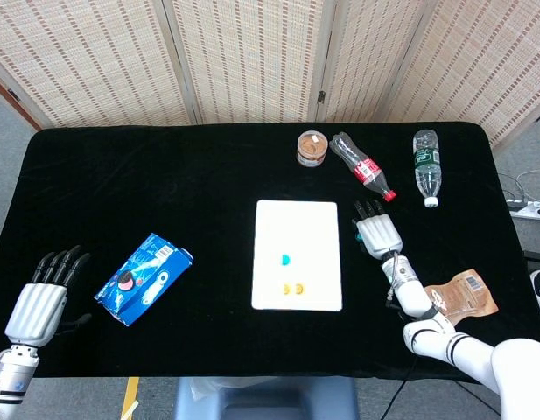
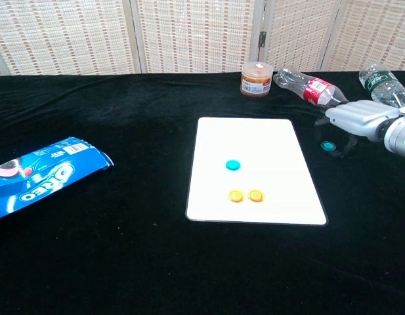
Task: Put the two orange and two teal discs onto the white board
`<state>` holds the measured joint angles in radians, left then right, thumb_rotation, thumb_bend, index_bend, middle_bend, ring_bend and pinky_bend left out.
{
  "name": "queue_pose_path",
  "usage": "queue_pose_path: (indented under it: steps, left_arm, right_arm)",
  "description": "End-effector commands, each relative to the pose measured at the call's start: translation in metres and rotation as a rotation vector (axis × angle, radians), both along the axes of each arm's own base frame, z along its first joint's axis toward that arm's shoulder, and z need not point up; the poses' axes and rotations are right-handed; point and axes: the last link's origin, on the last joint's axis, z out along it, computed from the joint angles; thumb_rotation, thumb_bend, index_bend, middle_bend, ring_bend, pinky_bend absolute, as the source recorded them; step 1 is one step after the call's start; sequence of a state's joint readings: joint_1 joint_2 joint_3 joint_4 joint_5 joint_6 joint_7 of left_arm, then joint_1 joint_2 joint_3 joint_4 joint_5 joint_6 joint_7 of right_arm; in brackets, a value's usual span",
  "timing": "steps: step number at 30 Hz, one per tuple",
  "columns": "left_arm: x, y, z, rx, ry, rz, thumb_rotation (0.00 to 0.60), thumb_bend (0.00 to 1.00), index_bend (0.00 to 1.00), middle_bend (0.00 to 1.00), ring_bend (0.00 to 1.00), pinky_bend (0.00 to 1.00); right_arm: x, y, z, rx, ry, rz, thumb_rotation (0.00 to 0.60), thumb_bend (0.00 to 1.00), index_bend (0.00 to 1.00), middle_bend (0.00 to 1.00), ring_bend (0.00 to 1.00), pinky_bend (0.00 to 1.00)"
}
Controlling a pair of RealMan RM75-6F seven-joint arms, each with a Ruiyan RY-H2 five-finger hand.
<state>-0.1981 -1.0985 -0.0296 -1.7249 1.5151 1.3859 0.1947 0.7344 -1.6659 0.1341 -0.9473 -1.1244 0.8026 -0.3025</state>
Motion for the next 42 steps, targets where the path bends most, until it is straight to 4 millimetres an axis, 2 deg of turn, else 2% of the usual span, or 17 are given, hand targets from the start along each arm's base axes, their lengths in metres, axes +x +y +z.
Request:
queue_pose_path:
  steps: [1,19,27,34,42]
  left_arm:
    - [0.000,0.000,0.000,0.001,0.000,0.001,0.600,0.16,0.00,0.00,0.01,0.00]
    - [0.000,0.001,-0.001,-0.003,0.004,0.005,0.600,0.16,0.00,0.00,0.01,0.00]
    - [0.000,0.002,-0.001,-0.001,0.004,0.003,0.600,0.16,0.00,0.00,0.01,0.00]
    - [0.003,0.003,-0.001,0.002,0.001,-0.007,0.600,0.16,0.00,0.00,0.01,0.00]
    - [0.004,0.002,0.000,0.006,-0.001,-0.010,0.600,0.16,0.00,0.00,0.01,0.00]
  right_arm:
    - [0.000,0.000,0.000,-0.001,0.001,0.000,0.600,0.43,0.40,0.02,0.00,0.00]
    - [-0.005,-0.005,0.001,-0.005,0.020,-0.015,0.600,0.43,0.49,0.04,0.00,0.00]
    - [0.003,-0.003,0.013,-0.011,-0.002,0.021,0.600,0.43,0.52,0.06,0.00,0.00]
    - [0.033,0.013,0.024,0.017,-0.032,0.143,0.600,0.43,0.52,0.06,0.00,0.00]
    - [0.080,0.040,0.002,0.123,-0.048,0.288,0.600,0.43,0.52,0.06,0.00,0.00]
